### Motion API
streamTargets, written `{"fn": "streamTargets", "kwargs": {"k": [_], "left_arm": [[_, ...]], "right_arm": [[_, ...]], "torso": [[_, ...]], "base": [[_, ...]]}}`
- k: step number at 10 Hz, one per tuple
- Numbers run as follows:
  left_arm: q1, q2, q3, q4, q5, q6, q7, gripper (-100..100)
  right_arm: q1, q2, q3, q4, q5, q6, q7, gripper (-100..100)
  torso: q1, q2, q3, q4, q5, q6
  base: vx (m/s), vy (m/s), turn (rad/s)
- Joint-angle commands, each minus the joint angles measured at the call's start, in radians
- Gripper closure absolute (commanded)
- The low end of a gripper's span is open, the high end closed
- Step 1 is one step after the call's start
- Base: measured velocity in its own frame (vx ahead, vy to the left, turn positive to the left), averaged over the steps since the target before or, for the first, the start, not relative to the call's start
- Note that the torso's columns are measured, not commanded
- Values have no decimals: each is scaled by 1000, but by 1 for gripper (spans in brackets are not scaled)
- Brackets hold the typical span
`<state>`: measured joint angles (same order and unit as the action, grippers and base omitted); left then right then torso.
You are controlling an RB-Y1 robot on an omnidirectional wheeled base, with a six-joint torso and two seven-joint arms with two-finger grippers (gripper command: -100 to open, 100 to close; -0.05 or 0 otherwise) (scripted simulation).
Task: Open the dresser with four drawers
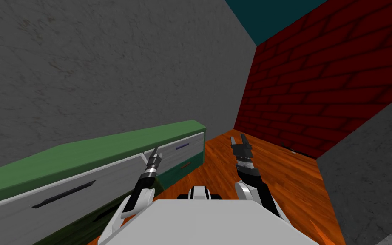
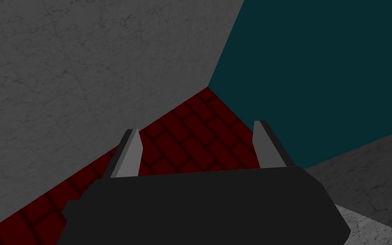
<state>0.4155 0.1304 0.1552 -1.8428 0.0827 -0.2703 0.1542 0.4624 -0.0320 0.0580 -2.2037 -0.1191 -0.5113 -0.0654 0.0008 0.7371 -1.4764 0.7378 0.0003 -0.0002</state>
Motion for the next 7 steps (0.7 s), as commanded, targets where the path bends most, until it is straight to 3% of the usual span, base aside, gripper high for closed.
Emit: {"fn": "streamTargets", "kwargs": {"k": [1, 7], "left_arm": [[-18, -1, 23, 62, 21, 20, 6, -100], [-50, -19, 67, 186, 63, 54, 19, -100]], "right_arm": [[0, 0, 0, 0, 0, 0, 0, 0], [0, 0, 0, 0, 0, 0, 0, 0]], "torso": [[-2, -1, -1, 0, -1, 0], [0, 0, 0, 0, 0, 0]], "base": [[151, -209, 58], [112, -174, 69]]}}
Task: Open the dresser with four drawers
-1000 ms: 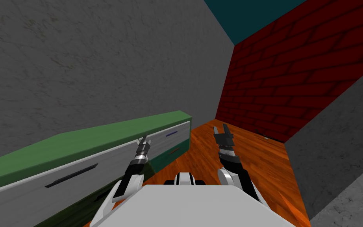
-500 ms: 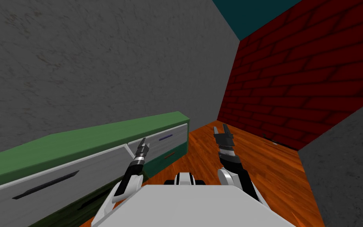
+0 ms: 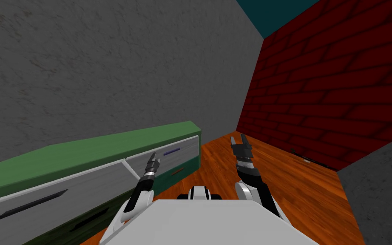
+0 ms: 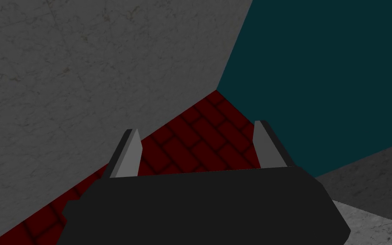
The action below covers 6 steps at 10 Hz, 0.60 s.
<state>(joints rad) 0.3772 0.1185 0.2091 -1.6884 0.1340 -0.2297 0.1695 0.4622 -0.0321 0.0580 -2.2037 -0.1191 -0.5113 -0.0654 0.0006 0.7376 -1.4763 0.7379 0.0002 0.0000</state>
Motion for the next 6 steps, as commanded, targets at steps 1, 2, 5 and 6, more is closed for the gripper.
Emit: {"fn": "streamTargets", "kwargs": {"k": [1, 2, 5, 6], "left_arm": [[-16, -15, 19, 49, 17, 18, 5, -100], [-21, -25, 24, 65, 22, 23, 7, -100], [-29, -46, 32, 94, 29, 24, 9, -100], [-42, -49, 63, 95, 33, 40, 6, -100]], "right_arm": [[0, 0, 0, 0, 0, 0, 0, 0], [0, 0, 0, 0, 0, 0, 0, 0], [0, 0, 0, 0, 0, 0, 0, 0], [0, 0, 0, 0, 0, 0, 0, 0]], "torso": [[0, -1, 0, 0, 0, 0], [-1, 0, 0, 0, 0, 0], [2, 2, 1, 0, 1, 0], [3, 3, 2, 1, 1, 0]], "base": [[120, -163, 47], [93, -158, 49], [66, -79, 34], [51, 3, -204]]}}
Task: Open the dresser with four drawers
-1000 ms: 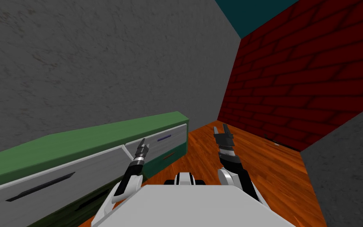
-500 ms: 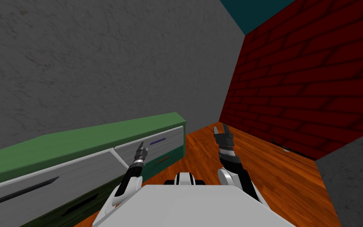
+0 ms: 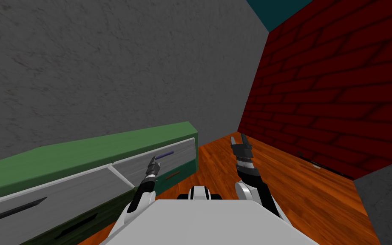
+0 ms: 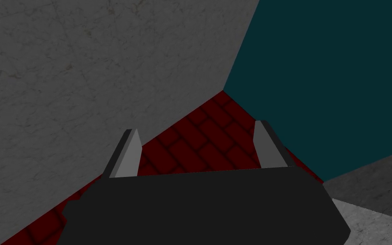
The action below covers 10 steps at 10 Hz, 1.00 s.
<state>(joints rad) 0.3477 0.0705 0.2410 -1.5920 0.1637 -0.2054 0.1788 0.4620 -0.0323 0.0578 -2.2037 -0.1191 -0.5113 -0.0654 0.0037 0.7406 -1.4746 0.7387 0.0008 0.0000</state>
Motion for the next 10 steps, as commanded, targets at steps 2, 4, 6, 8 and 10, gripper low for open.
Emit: {"fn": "streamTargets", "kwargs": {"k": [2, 4, 6, 8, 10], "left_arm": [[-8, -2, 19, -1, 2, 9, -3, 100], [6, -1, 14, -20, 2, 14, -1, 100], [20, 0, 10, -40, 3, 20, 1, 100], [24, 0, 10, -41, 3, 21, 1, 100], [41, -2, 2, -54, 2, 23, 2, 100]], "right_arm": [[0, 0, 0, 0, 0, 0, 0, 0], [0, 0, 0, 0, 0, 0, 0, 0], [0, 0, 0, 0, 0, 0, 0, 0], [0, 0, 0, 0, 0, 0, 0, 0], [0, 0, 0, 0, 0, 0, 0, 0]], "torso": [[-2, -2, -1, -1, 0, -1], [-6, 1, 1, -2, 1, 0], [-6, 1, 1, 0, 0, 1], [-4, -1, -1, 0, -1, 0], [-4, -4, -3, -1, -1, 0]], "base": [[18, 6, -22], [-103, -56, 11], [-168, -99, 11], [-130, -61, 0], [-132, -67, 14]]}}
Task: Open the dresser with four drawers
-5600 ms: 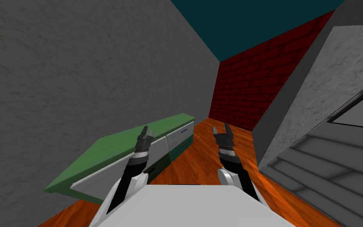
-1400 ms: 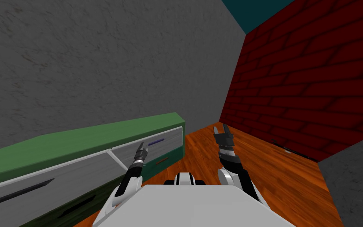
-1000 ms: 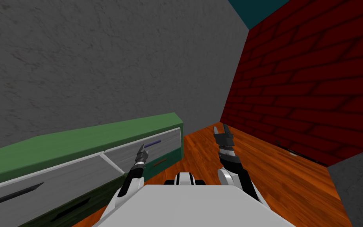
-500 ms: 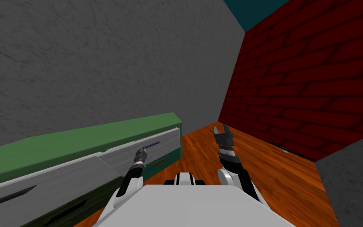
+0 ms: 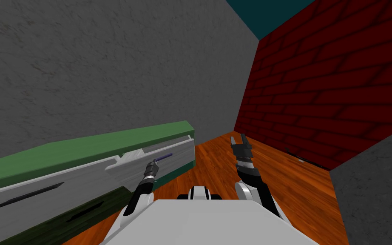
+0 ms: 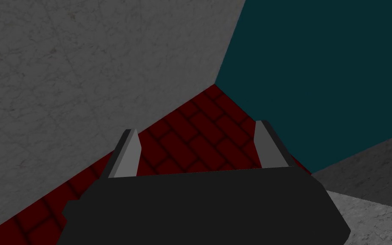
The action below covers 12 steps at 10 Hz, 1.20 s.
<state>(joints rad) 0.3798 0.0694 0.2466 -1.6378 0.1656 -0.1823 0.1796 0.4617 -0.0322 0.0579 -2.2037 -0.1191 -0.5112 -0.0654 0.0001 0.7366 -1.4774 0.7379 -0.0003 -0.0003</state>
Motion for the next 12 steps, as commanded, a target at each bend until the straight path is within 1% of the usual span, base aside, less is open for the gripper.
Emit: {"fn": "streamTargets", "kwargs": {"k": [1, 2, 3, 4, 5, 12], "left_arm": [[14, -1, -7, -14, 0, -1, 2, 100], [20, -1, -9, -19, 0, -2, 2, 100], [15, -1, -6, -16, -1, -2, 1, 100], [42, 5, 0, -63, 6, 36, 8, -100], [42, 5, 0, -68, 6, 36, 8, -100], [125, 26, 22, -258, 32, 159, 33, -100]], "right_arm": [[0, 0, 0, 0, 0, 0, 0, 0], [0, 0, 0, 0, 0, 0, 0, 0], [0, 0, 0, 0, 0, 0, 0, 0], [0, 0, 0, 0, 0, 0, 0, 0], [0, 0, 0, 0, 0, 0, 0, 0], [0, 0, 0, 0, 0, 0, 0, 0]], "torso": [[-1, 3, 3, 0, 1, 0], [-2, 4, 3, 0, 1, 1], [-2, 2, 2, 0, 1, 1], [1, -3, -1, 1, 0, 1], [2, -5, -3, -1, 0, 1], [-1, 2, 2, 1, 0, 0]], "base": [[-180, -95, 14], [-173, -108, 15], [-83, -54, 10], [-9, -20, -19], [12, -13, -8], [19, -11, -12]]}}
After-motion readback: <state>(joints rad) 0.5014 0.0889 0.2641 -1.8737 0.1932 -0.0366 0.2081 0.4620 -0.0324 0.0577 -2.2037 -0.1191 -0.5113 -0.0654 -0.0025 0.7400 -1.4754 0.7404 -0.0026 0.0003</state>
